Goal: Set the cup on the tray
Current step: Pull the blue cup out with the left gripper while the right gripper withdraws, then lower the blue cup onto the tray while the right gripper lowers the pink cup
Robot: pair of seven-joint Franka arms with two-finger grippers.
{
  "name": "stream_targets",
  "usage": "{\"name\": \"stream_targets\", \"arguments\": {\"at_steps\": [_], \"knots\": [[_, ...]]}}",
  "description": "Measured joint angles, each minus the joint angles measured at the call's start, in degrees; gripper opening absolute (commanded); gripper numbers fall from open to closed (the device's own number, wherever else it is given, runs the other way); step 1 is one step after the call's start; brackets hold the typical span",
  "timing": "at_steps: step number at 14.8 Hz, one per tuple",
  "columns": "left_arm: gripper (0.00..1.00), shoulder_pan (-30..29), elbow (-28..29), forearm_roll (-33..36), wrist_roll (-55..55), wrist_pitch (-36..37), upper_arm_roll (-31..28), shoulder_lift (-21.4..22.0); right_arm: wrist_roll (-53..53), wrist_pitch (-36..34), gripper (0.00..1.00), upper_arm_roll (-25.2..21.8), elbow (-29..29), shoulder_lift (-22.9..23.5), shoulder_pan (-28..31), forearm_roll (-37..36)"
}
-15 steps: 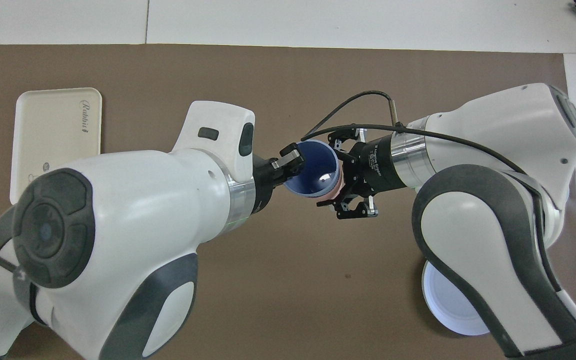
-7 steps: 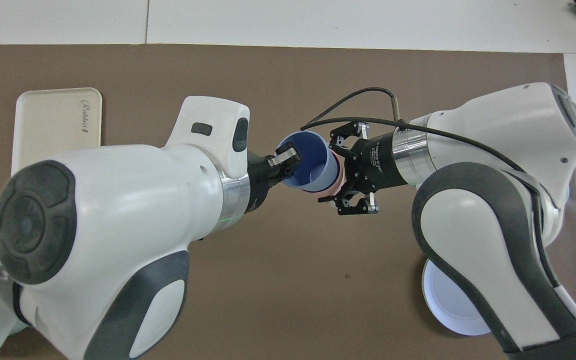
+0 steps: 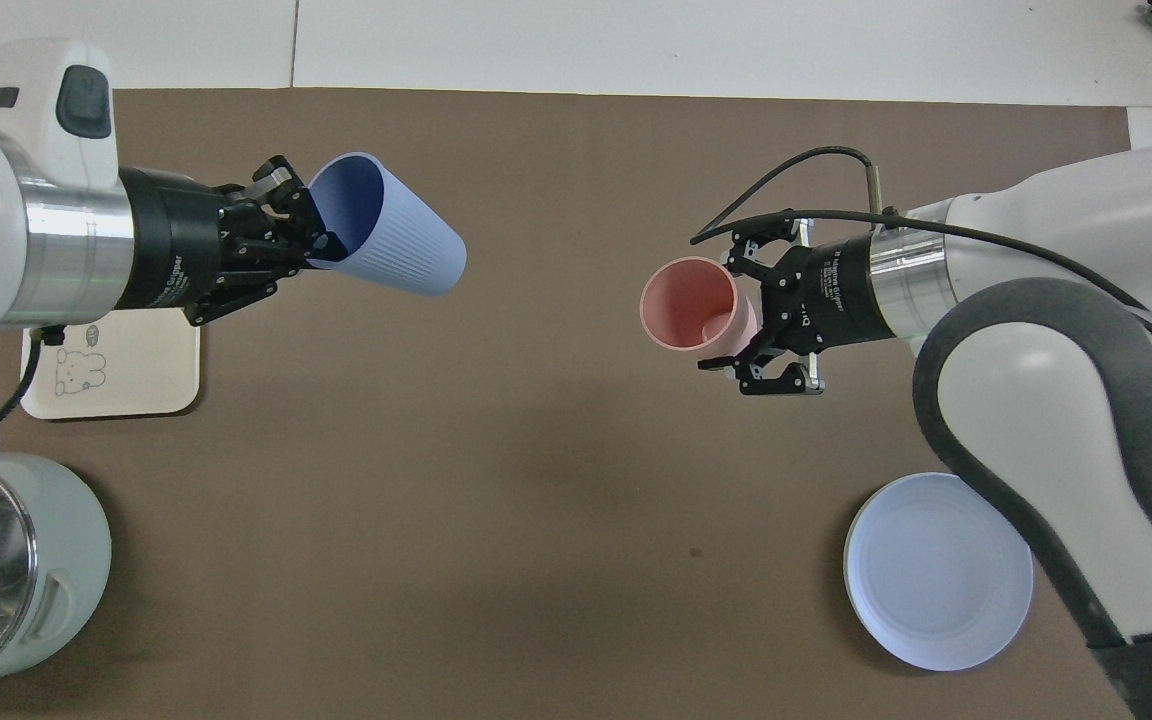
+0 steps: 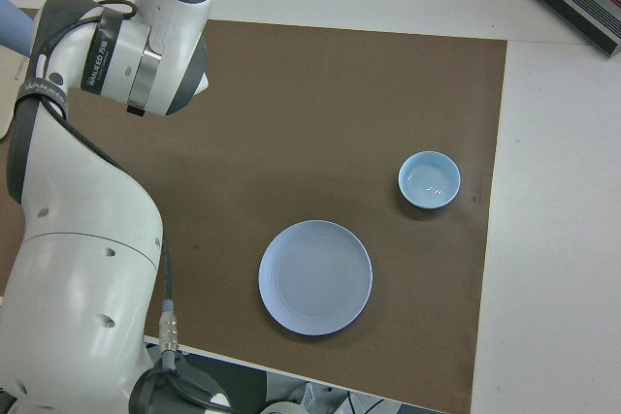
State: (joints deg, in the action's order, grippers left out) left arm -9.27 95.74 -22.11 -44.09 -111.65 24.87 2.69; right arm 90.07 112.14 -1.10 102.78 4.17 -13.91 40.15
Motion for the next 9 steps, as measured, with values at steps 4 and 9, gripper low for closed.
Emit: {"name": "stream_targets", "arguments": {"at_steps": [4, 9], "knots": [[0.0, -8.4, 8.1, 0.0, 18.4, -1.9, -0.4, 1.2, -6.1, -1.6, 0.0, -0.1, 1.8, -0.1, 6.3, 2.7], [0.0, -16.7, 12.5, 10.4, 37.9, -9.8, -1.1, -3.0, -23.3, -3.6, 0.0, -0.3, 7.0, 1.8, 16.5, 8.4]]}}
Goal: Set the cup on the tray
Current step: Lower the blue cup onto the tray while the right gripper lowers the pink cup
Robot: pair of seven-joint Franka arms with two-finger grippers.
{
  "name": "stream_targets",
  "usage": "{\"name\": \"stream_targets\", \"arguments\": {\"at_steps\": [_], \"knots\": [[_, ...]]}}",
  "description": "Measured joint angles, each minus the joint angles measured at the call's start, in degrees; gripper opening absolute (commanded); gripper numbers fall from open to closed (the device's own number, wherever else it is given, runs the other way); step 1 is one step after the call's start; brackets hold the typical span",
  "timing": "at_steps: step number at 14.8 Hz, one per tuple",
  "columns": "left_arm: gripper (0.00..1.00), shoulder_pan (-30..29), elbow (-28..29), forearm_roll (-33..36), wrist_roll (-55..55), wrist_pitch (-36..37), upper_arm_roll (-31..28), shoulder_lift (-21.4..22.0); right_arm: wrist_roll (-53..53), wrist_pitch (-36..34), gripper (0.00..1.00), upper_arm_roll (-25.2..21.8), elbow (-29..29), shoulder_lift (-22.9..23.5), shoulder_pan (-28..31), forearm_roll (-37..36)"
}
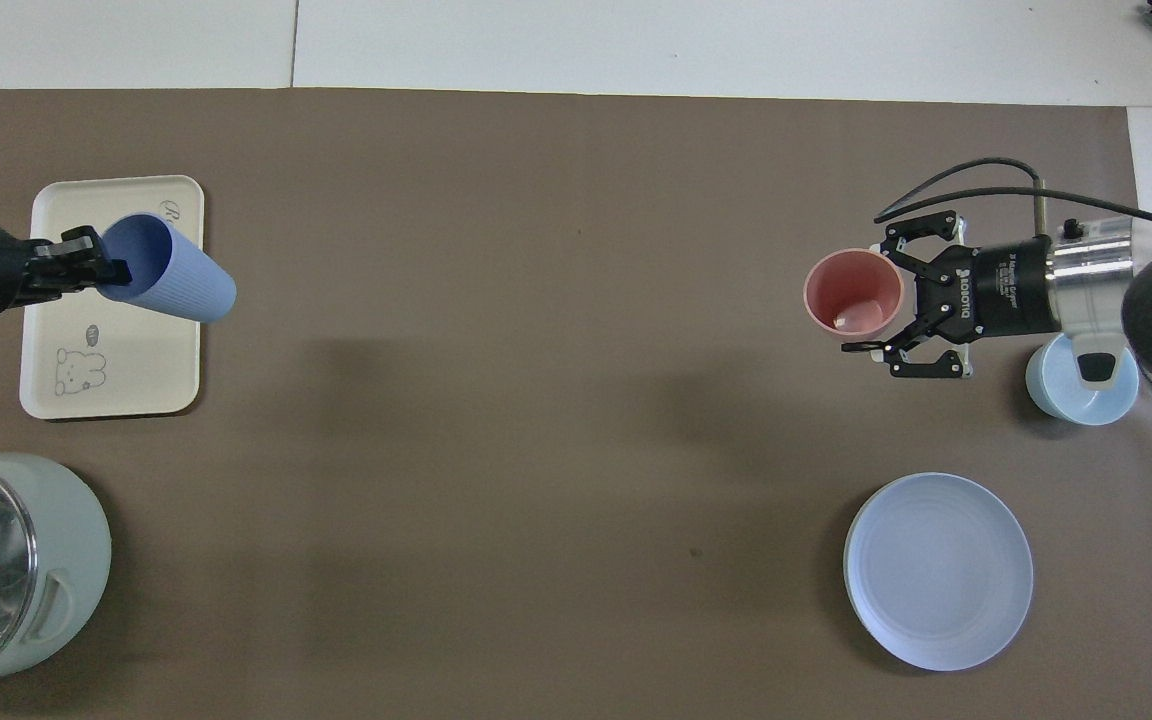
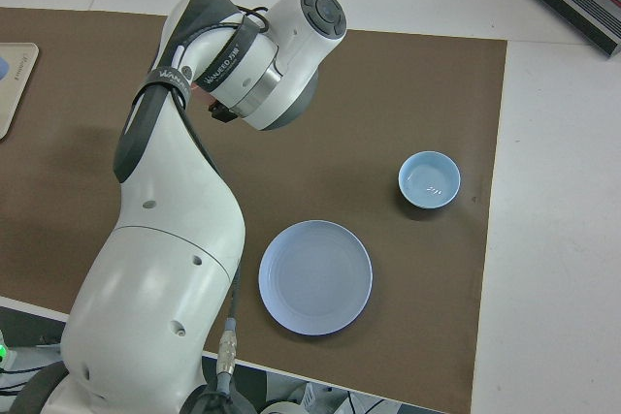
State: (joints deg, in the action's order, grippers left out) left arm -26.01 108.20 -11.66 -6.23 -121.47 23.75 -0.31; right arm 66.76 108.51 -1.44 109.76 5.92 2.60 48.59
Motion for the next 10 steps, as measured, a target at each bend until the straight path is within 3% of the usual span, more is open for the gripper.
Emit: {"name": "stream_targets", "arguments": {"at_steps": [3, 6, 10], "knots": [[0.0, -3.8, 0.0, 6.2, 7.1, -7.0, -0.3, -6.3, -10.3, -0.6, 0.0, 0.0, 1.1, 4.0, 4.4, 3.1], [0.0, -9.4, 0.0, 6.4, 15.9, -10.3, -0.9, -11.3, -17.2, -0.7, 0.0, 0.0, 1.2, 8.5, 6.6, 7.6], [0.0, -10.3, 2.4, 6.4, 17.2, -13.2, -0.4, -12.7, -27.7, -4.3, 0.0, 0.0, 1.0, 15.0, 10.2, 13.4]]}}
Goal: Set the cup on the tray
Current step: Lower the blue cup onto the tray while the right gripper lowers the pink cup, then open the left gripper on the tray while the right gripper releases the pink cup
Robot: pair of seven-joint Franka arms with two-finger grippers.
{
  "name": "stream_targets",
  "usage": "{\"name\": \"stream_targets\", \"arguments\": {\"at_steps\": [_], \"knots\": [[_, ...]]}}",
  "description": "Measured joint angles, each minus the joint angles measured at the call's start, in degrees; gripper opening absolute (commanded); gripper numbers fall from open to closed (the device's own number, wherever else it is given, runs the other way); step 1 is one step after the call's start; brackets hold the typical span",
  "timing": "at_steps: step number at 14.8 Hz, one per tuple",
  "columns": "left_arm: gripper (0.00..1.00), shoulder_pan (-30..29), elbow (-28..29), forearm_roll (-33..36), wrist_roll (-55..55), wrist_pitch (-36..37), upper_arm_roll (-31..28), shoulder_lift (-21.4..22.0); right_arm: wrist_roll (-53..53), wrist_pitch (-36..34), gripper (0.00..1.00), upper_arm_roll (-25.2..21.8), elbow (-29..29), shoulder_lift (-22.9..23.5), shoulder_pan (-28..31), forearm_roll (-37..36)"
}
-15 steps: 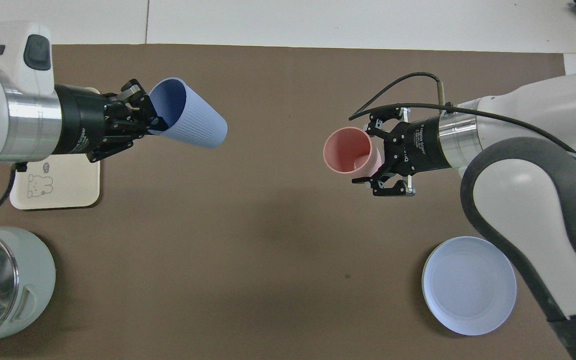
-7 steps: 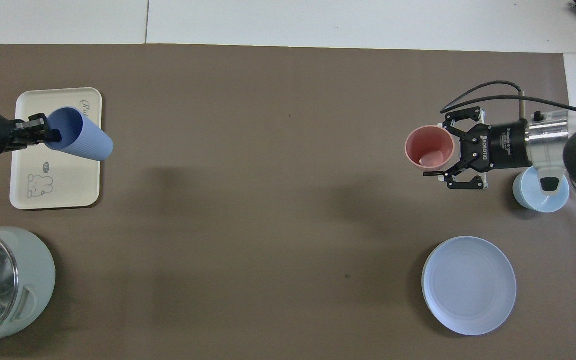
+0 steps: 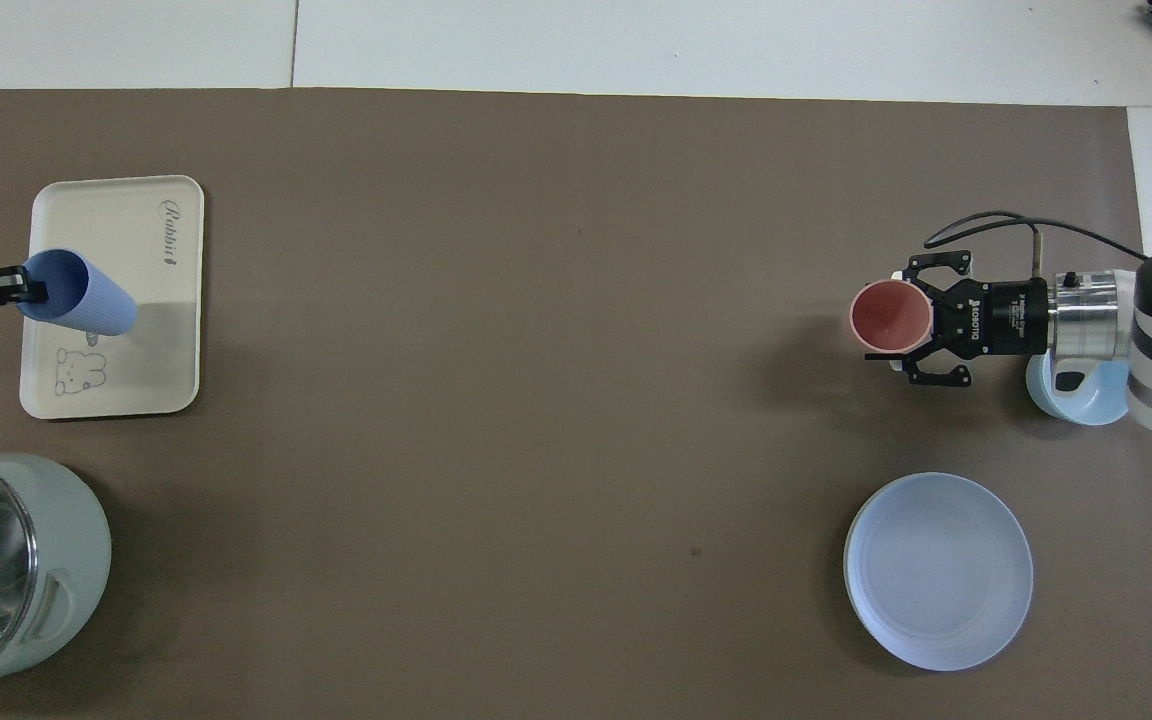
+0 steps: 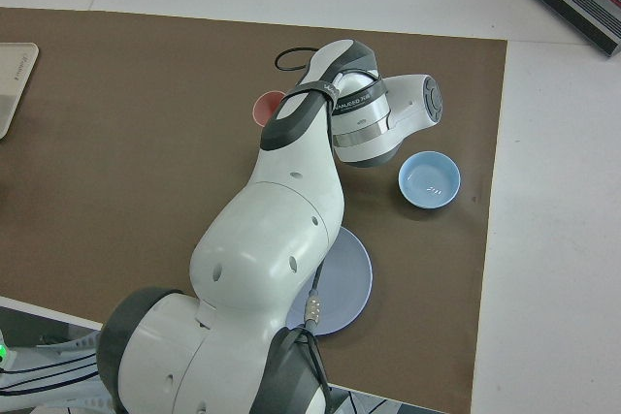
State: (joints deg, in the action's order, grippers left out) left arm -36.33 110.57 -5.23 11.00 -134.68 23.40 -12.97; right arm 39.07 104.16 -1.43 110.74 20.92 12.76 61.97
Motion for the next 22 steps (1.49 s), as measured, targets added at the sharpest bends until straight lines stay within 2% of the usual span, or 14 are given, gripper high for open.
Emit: {"name": "stream_targets", "arguments": {"at_steps": [3, 4, 5, 6, 11, 13, 16, 17, 18, 21, 22], "knots": [[0.0, 0.0, 1.5, 0.0, 0.0, -1.8, 0.4, 0.1, -1.8, -0.5, 0.0, 0.0, -1.7, 3.5, 1.1, 0.1], [0.35, 0.0, 2.0, 0.0, 0.0, -2.3, 0.4, 0.1, -1.8, -0.5, 0.0, 0.0, -2.4, 4.2, 1.3, 0.1], [0.9, 0.0, 2.5, 0.0, 0.0, -3.0, 0.4, 0.1, -1.8, -0.5, 0.0, 0.0, -2.9, 4.7, 1.5, 0.1], [1.0, 0.0, 3.1, 0.0, 0.0, -4.0, 0.5, 0.1, -1.8, -0.5, 0.0, 0.0, -3.1, 4.8, 1.6, 0.1], [1.0, 0.2, 1.5, 0.0, 0.0, -3.6, 0.8, 0.4, -2.2, -0.4, 0.0, -0.1, -2.7, 5.3, 2.2, 0.1], [1.0, 1.3, -2.3, 0.8, 0.3, 1.7, 0.9, 0.5, -3.4, -0.2, 0.0, -0.1, -2.0, 5.5, 2.5, 0.1], [1.0, 5.2, -10.1, 7.6, 0.2, 13.9, 1.1, 1.1, -4.1, 0.4, 0.0, -0.1, -0.9, 5.7, 2.7, 0.1], [1.0, 6.6, -12.1, 8.6, 0.1, 17.1, 1.1, 1.5, -4.1, 0.4, 0.31, -0.1, -0.8, 5.7, 2.7, 0.1], [1.0, 8.0, -13.6, 8.9, 0.1, 20.0, 1.2, 1.9, -4.1, 0.5, 0.5, -0.1, -0.8, 5.7, 2.6, 0.1], [1.0, 11.0, -15.9, 9.1, -0.1, 26.0, 1.5, 4.0, -5.3, 1.7, 0.55, -0.1, -0.1, 5.7, 2.6, 0.1], [1.0, 12.0, -16.2, 9.1, 0.0, 27.5, 1.6, 5.2, -5.6, 1.9, 0.66, -0.1, 0.0, 5.7, 2.7, 0.1]]}}
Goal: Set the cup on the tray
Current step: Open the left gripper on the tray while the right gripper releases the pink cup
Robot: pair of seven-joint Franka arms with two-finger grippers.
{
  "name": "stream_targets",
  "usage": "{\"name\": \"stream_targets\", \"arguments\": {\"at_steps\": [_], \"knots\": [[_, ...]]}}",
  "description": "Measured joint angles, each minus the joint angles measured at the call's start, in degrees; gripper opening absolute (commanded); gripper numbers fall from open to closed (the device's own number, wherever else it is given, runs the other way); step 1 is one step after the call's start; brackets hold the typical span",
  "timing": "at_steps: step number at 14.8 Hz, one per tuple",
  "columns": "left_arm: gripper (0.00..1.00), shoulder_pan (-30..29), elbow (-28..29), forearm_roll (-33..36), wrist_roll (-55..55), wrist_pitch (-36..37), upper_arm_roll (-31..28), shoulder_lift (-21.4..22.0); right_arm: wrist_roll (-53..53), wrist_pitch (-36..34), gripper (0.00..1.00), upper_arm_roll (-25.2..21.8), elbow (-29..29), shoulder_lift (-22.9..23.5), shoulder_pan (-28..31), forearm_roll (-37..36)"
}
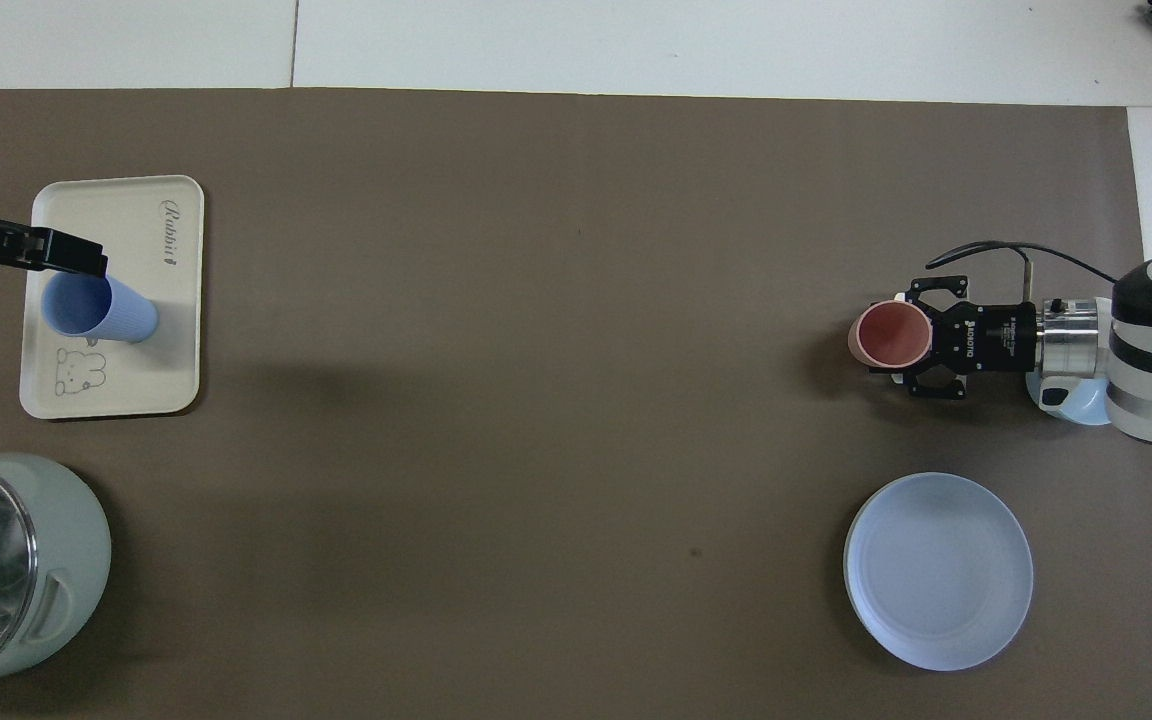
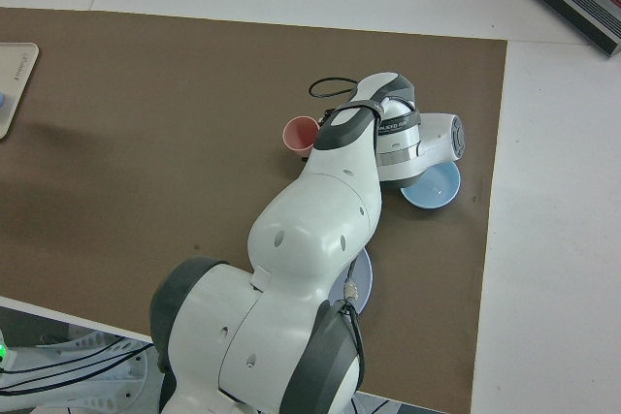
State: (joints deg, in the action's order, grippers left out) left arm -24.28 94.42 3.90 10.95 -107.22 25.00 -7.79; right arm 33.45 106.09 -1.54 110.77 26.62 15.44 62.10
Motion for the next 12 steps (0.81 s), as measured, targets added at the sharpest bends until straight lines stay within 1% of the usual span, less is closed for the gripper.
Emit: {"name": "stream_targets", "arguments": {"at_steps": [1, 2, 3, 4, 6, 8, 10, 12], "knots": [[1.0, 1.3, -0.2, 0.0, 0.0, 1.7, 0.1, 1.4, -0.1, 0.0, 0.72, 0.0, 0.0, 0.0, 0.0, 0.0], [1.0, 2.8, -0.3, 0.0, -0.4, 3.8, 0.3, 2.8, -0.1, 0.1, 0.83, 0.0, 0.0, 0.0, 0.0, 0.0], [1.0, 4.2, -0.3, 0.0, -1.4, 5.8, 0.4, 4.2, -0.2, 0.3, 0.92, 0.0, 0.0, -0.1, 0.0, 0.0], [1.0, 5.6, -0.3, 0.0, -3.3, 7.9, 0.5, 5.5, -0.3, 1.2, 0.96, 0.0, 0.0, -0.3, 0.0, 0.0], [1.0, 7.8, 0.1, 0.0, -6.9, 10.0, 0.6, 7.1, -0.3, 3.6, 0.98, 0.0, 0.0, -0.8, 0.0, -0.5], [1.0, 8.3, 0.6, 0.0, -8.1, 10.3, 0.5, 7.4, -0.5, 5.4, 0.98, 0.0, 0.0, -1.7, 0.0, -3.1], [1.0, 8.1, 0.9, 0.0, -8.1, 10.4, -0.1, 7.3, -0.7, 7.2, 0.99, 0.0, -0.1, -3.2, -0.1, -7.6], [1.0, 8.1, 1.2, 0.0, -8.1, 10.4, -0.6, 7.3, -0.8, 9.9, 0.99, 0.0, -0.2, -5.9, -0.1, -14.0]]}}
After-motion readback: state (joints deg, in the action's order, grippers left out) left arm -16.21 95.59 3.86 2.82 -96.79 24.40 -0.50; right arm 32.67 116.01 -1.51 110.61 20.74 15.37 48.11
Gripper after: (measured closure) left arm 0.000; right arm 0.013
